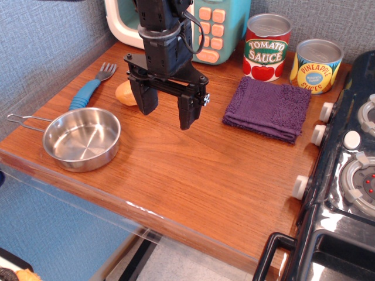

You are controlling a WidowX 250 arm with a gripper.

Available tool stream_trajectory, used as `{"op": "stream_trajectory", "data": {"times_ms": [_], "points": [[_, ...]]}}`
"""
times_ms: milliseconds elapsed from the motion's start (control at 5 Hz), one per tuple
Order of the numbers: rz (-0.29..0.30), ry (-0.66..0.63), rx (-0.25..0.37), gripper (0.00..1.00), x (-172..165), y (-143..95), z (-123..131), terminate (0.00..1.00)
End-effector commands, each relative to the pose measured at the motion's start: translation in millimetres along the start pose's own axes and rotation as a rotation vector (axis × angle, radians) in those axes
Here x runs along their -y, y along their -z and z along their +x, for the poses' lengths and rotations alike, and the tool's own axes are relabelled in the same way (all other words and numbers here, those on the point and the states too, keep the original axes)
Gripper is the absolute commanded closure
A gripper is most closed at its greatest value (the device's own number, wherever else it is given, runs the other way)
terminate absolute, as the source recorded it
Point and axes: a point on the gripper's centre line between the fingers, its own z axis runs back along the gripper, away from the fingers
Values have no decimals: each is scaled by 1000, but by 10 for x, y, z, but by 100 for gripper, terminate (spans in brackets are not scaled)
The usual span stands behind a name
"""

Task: Pick up the orange object and put it on the purple cloth

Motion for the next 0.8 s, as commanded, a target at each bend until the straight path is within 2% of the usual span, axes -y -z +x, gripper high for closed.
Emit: {"op": "stream_trajectory", "data": {"times_ms": [0, 200, 400, 600], "points": [[0, 0, 0, 0, 0, 0, 0, 0], [0, -21, 26, 0, -115, -67, 58, 0], [30, -56, 42, 0, -341, -148, 67, 0], [59, -133, 70, 0, -705, -268, 52, 0]]}}
